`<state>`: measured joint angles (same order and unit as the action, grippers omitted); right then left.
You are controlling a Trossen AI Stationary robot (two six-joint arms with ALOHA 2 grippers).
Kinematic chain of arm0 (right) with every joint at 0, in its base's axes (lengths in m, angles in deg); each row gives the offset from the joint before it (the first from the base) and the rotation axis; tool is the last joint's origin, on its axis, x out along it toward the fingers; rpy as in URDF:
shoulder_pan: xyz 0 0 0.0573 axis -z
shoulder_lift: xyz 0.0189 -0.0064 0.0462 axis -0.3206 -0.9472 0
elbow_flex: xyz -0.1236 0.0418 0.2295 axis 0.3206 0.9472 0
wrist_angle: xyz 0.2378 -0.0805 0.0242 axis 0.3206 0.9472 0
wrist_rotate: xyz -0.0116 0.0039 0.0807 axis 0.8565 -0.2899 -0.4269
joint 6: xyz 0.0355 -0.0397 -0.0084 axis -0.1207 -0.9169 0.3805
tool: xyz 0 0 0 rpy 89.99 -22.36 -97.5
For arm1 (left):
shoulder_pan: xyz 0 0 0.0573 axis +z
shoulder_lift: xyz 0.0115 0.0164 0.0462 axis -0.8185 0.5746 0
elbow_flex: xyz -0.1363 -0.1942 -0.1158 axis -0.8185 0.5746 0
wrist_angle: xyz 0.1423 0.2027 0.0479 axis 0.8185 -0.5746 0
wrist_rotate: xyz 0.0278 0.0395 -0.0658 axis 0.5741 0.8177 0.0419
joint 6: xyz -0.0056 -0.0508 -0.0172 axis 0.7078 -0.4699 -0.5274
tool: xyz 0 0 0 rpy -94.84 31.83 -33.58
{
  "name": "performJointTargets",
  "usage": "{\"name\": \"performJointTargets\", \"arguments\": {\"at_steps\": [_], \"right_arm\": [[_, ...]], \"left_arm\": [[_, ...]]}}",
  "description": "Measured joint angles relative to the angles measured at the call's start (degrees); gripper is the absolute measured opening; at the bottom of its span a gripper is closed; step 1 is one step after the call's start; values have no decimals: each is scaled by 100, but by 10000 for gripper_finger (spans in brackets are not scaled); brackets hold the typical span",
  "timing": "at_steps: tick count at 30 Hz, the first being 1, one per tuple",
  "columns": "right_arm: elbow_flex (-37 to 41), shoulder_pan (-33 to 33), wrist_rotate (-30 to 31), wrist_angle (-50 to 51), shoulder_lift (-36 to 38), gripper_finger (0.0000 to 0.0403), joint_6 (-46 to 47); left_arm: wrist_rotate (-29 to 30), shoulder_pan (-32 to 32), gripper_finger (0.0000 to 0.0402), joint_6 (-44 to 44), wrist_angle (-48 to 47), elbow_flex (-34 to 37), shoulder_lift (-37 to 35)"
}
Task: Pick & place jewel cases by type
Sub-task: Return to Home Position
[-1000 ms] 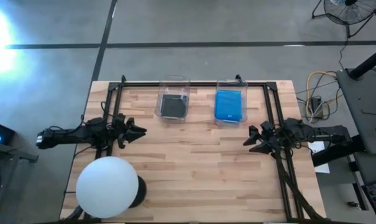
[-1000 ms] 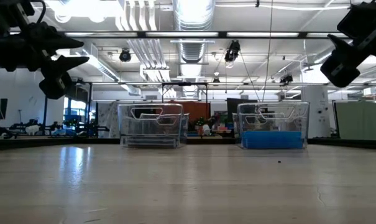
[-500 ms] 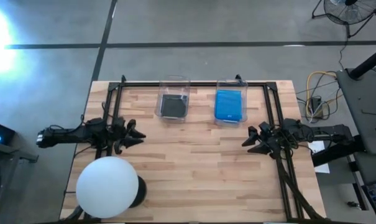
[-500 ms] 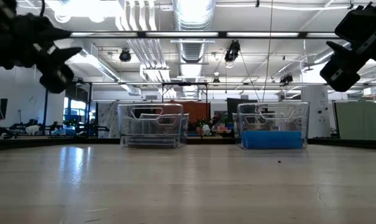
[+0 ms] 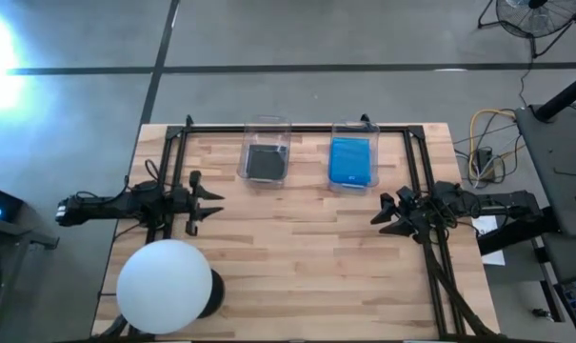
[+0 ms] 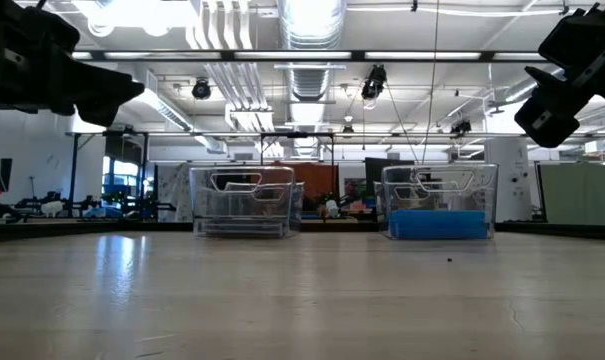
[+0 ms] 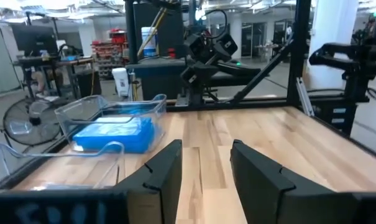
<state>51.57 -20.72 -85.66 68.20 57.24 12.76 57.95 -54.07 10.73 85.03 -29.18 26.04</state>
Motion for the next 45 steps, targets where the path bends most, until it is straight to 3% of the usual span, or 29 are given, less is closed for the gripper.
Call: {"name": "performJointTargets", "arguments": {"at_steps": [8, 20, 26, 30, 32, 35, 40, 42, 45], "right_arm": [[0, 2, 3, 0, -9, 208, 0], [0, 2, 3, 2, -1, 208, 0], [-20, -345, -1655, 36, 317, 208, -1103], [-7, -490, -2162, 6, 315, 208, -635], [0, -488, -2200, 38, 313, 208, -1438], [0, -514, -1980, -161, 315, 208, -3585], [2, -579, -1895, 76, 315, 208, -5373], [2, -628, -1839, 81, 317, 208, -5102], [2, -624, -1764, 92, 315, 208, -3666]], "left_arm": [[73, 0, 119, -476, 103, -5, 352], [74, 0, 119, -504, 114, -4, 398], [76, 2, 119, -506, 114, -4, 411], [73, 2, 119, -506, 112, -6, 440], [74, 2, 119, -505, 112, -4, 441], [74, 2, 119, -505, 112, -5, 467], [74, 2, 119, -504, 112, -7, 472], [74, 2, 119, -504, 114, -4, 470], [74, 2, 119, -504, 112, -4, 471]]}}
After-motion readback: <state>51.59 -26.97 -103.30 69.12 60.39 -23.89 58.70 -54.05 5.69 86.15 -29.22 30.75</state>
